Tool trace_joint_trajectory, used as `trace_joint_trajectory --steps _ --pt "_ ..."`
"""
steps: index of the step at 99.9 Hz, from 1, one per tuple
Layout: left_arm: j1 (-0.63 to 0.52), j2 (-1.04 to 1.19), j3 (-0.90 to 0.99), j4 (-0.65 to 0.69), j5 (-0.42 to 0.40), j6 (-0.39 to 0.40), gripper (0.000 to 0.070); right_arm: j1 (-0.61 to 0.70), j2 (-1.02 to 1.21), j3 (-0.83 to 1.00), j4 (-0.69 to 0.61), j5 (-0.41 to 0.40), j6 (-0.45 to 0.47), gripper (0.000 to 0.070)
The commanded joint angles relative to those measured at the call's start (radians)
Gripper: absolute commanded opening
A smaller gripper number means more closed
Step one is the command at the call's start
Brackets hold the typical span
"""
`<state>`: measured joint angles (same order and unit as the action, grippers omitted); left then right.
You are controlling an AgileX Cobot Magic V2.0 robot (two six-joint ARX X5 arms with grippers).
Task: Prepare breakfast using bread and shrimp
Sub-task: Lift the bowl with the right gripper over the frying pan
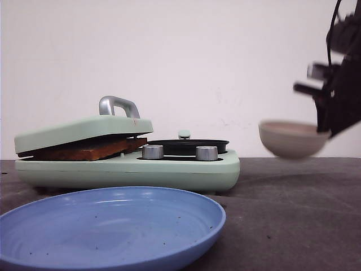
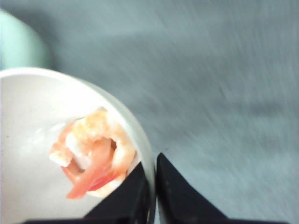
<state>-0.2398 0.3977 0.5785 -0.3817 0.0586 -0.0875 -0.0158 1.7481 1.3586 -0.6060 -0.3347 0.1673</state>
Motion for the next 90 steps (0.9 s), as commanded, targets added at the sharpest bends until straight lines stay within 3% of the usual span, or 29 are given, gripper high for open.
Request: trace_joint_trajectory --steps 1,36,74,90 --pt "-0.002 0.000 0.005 0.006 0.000 0.017 0.0544 0.011 -0.015 0.020 0.026 -0.020 0.036 0.0000" --pt "-0.002 0.000 0.005 0.000 0.001 0.016 0.0545 0.170 -0.043 0.078 0.091 -0.022 0.104 0.0000" --pt "-0.002 0.000 0.005 -0.036 0.001 0.017 0.0545 0.349 -0.013 0.078 0.339 0.156 0.158 0.0000" --pt "-0.002 0.000 0.005 -0.051 0.001 0.018 0.0544 0.399 0.027 0.078 0.447 0.236 0.065 0.0000"
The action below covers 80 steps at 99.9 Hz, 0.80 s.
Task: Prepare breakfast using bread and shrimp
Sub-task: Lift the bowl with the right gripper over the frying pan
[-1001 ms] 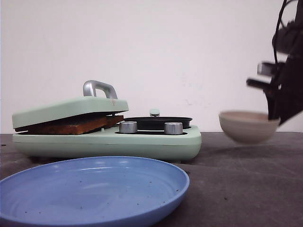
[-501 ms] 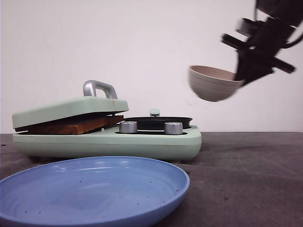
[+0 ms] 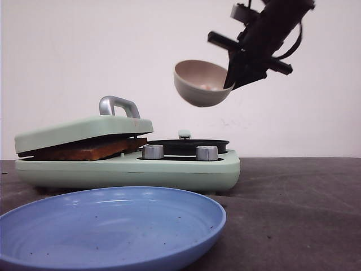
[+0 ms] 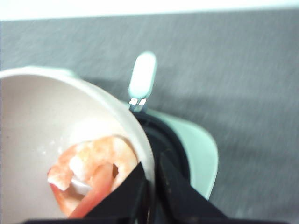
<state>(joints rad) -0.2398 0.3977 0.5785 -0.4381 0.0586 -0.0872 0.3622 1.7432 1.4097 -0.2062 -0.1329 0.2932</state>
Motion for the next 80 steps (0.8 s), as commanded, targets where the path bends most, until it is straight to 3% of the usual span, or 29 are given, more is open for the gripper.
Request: trace_joint_trajectory --steps 1,38,55,80 --pt "-0.002 0.000 0.005 0.006 0.001 0.018 0.0545 0.024 0.034 0.027 0.051 0.044 -0.072 0.0000" --pt "-0.002 0.000 0.005 0.006 0.001 0.031 0.0544 0.158 0.051 0.027 0.282 0.480 -0.607 0.0000" --pt "-0.002 0.000 0.005 0.008 0.001 0.031 0.0544 0.193 0.051 0.027 0.342 0.611 -0.838 0.0000" --pt "-0.003 0.000 0.005 0.011 0.021 0.031 0.0544 0.230 0.064 0.027 0.418 0.686 -1.054 0.0000"
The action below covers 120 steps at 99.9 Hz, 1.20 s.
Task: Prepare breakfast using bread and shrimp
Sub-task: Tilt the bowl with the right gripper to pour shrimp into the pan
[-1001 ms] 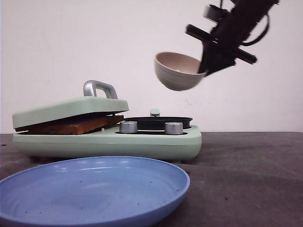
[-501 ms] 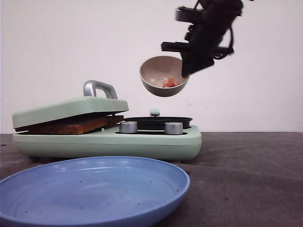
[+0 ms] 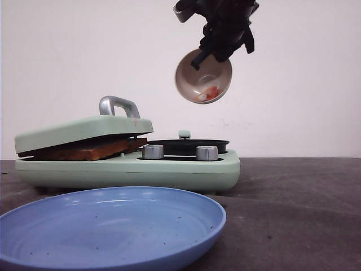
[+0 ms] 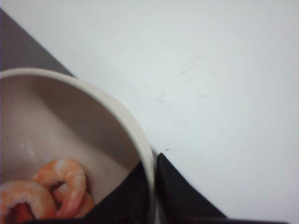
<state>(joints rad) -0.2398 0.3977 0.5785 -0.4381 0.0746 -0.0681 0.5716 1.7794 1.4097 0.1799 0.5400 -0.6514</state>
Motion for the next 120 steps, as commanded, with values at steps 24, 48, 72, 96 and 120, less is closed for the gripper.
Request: trace_joint_trajectory --steps 24,48,72,96,120 --pt "-0.003 -0.001 0.005 0.012 0.005 0.012 0.0544 0.058 0.090 0.027 0.154 0.050 -0.320 0.0000" --pt "-0.003 -0.002 0.005 0.015 0.005 0.012 0.0544 0.087 0.181 0.027 0.342 0.116 -0.523 0.0000" --pt "-0.003 -0.011 0.005 0.019 0.005 0.011 0.0544 0.093 0.190 0.027 0.437 0.122 -0.594 0.0000" --pt "-0.003 -0.021 0.005 0.020 0.005 0.012 0.0544 0.093 0.190 0.027 0.530 0.137 -0.676 0.0000" --pt "-0.003 -0.021 0.005 0.020 0.005 0.011 0.0544 0.093 0.190 0.027 0.529 0.154 -0.683 0.0000"
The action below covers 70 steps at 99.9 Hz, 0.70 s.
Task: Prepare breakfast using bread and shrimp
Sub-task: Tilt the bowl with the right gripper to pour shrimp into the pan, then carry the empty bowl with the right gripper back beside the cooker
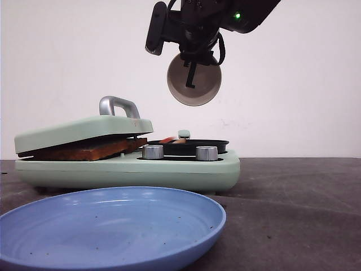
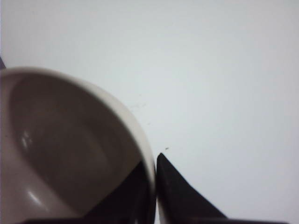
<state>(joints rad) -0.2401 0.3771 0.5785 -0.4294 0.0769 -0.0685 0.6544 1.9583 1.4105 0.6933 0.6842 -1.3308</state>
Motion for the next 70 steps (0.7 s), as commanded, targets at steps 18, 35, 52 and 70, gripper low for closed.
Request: trace_joint_trajectory --steps 18,35,52,70 --pt "-0.002 0.000 0.005 0.011 0.002 0.012 0.0544 0.009 0.011 0.026 0.013 0.071 0.063 0.0000" --pt "-0.002 0.000 0.005 0.010 0.002 0.012 0.0544 0.006 0.009 0.026 0.016 0.166 0.129 0.0001" --pt "-0.002 0.000 0.005 0.002 0.003 0.012 0.0544 0.004 -0.012 0.028 0.009 0.287 0.181 0.0006" --pt "-0.002 0.000 0.005 0.001 0.005 0.012 0.0544 0.003 -0.099 0.028 -0.149 0.303 0.328 0.0006"
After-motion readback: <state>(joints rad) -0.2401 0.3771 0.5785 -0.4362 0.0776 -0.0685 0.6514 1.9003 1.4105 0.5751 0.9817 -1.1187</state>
